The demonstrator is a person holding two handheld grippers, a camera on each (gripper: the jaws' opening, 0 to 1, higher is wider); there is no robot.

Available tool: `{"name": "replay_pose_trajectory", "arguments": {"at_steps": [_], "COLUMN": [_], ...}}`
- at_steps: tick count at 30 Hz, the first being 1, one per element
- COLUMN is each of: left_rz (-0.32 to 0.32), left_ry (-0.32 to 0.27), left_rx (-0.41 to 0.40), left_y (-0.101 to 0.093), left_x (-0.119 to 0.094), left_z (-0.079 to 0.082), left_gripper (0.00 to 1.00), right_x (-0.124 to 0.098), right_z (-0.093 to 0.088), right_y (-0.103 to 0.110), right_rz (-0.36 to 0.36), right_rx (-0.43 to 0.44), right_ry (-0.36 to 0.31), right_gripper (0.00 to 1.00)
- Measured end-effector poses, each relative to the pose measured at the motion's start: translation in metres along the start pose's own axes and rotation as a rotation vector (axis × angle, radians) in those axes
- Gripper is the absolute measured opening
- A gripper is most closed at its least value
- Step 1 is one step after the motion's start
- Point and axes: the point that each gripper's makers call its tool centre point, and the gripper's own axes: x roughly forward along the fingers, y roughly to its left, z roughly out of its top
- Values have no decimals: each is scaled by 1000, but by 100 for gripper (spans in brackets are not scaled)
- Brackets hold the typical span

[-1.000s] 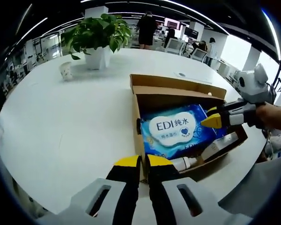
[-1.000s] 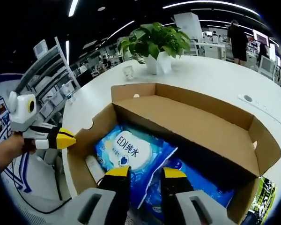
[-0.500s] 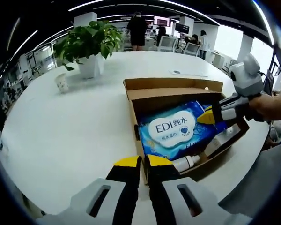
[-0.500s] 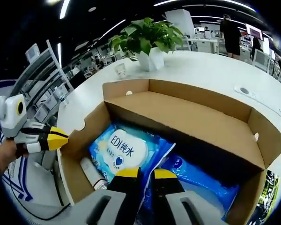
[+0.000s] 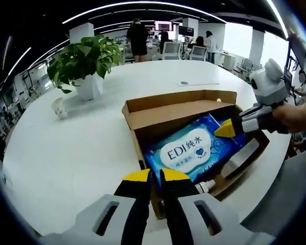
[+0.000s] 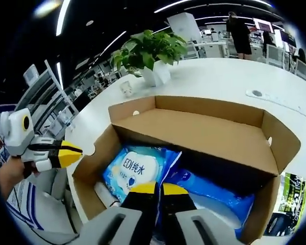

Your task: Operate the shoe box by opening the lid, removing the specified soft item, and placing it in the target area until the item is outside and the box remains undamaged.

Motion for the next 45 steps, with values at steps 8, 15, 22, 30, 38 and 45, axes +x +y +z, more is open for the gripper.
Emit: {"name": "replay_pose_trajectory", "arguments": {"at_steps": [8,15,22,30,38,45], "left_rz": [-62,-105,-100,-103,-112,-98], "left_ry": [38,135,199,225,273,290], "left_rx": [28,40,9,-11,-9,-21], "left_y": [-23,-32,-25,-22,-27,-28], "left_x": [15,33,54,65,75,79], "left_z": [2,-10,-20,-22,-34,-41], "left_gripper": [10,13,15,16,16,14], "right_x": [-13,-19,-19,-17,-15,-15], "right_z": [-1,-2,-3,-4,-4,-5], "right_y": [-11,-15,-17,-21,-23,-24], "right_rz": [-11,-18,-17,-11,-1,8], "right_rx": [23,30,42,49,48,60], "right_ry": [-18,-30,-35,-37,-44,-49], "right_gripper": [0,0,0,0,0,0]}}
